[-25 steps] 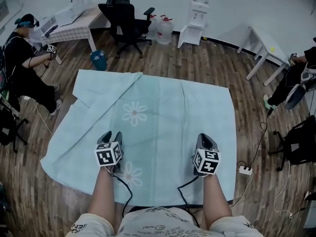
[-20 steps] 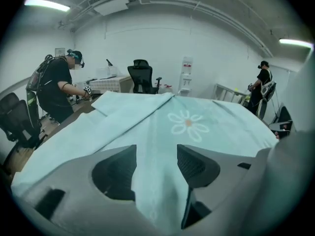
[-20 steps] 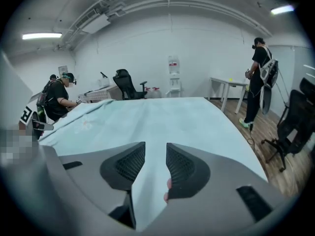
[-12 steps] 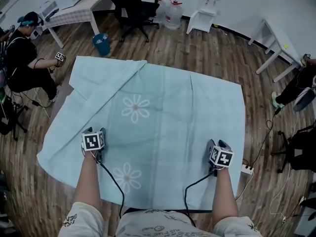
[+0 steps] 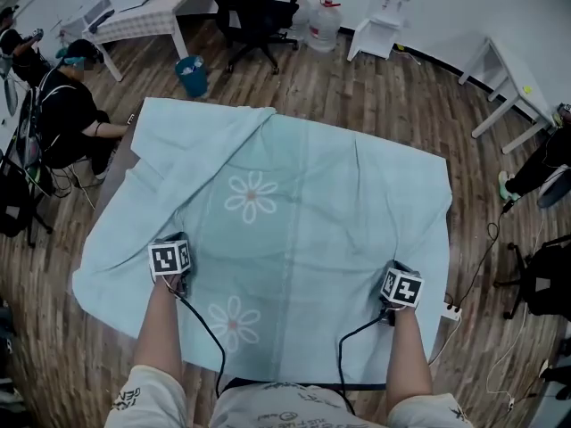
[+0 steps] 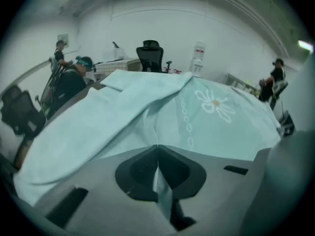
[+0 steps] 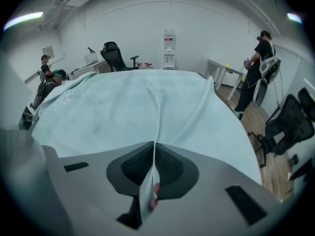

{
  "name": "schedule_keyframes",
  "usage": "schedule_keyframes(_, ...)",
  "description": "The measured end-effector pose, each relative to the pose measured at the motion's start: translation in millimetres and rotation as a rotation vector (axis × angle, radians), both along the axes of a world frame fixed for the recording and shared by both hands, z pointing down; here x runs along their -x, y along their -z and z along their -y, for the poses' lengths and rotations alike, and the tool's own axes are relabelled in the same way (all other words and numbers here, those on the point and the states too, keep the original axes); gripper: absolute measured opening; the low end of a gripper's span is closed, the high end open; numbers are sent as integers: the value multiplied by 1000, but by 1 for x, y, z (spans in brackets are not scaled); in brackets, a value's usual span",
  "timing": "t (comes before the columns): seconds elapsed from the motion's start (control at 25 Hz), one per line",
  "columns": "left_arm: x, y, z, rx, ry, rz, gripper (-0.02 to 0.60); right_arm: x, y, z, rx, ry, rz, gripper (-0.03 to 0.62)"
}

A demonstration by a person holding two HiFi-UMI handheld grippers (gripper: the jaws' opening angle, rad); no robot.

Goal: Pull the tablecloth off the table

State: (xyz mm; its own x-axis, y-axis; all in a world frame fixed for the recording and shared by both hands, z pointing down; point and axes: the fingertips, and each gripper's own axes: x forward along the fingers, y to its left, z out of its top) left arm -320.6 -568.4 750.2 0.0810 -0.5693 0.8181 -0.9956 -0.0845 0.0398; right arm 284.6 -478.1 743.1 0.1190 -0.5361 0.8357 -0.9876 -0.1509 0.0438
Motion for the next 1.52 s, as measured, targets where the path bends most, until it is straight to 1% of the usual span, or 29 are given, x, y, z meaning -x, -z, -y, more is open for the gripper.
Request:
schedule_keyframes(0.08, -4, -1, 0, 21, -83, 91, 9, 3, 1, 2, -8, 19, -67, 18)
schedule_keyframes(0.12, -6, 0, 0, 25, -96, 113, 9, 3, 1, 2, -15, 17, -77, 17)
schedule_keyframes(0.16, -7, 1, 1, 24, -93, 114, 9, 1, 1, 2, -19, 10, -74, 17)
schedule_keyframes(0.36, -8, 4, -4, 10, -42, 40, 8, 0, 1, -2, -17, 9, -64, 17)
schedule_keyframes(0.52, -16, 24, -6, -57, -56, 11, 8, 9, 16, 1, -46, 54, -83, 15)
schedule_keyframes(0.68, -25, 48, -15, -127, -76, -55, 8, 25, 41, 0, -116, 52, -55, 15)
schedule_keyframes(0.76, -31, 59, -23, -153, -87, -72, 8, 36, 53, -3, -155, 59, -43, 15)
schedule_keyframes(0.92, -54, 85, -37, -211, -129, -98, 8, 60, 84, -10, -217, 100, -35, 15)
schedule_keyframes(1.12, -80, 120, -58, -277, -166, -162, 8, 87, 126, -28, -304, 134, -26, 15)
schedule_keyframes(1.4, -111, 158, -93, -349, -223, -203, 8, 111, 163, -58, -413, 143, -11, 15)
schedule_keyframes(1.52, -123, 177, -110, -384, -243, -217, 8, 124, 185, -71, -482, 157, 1, 15)
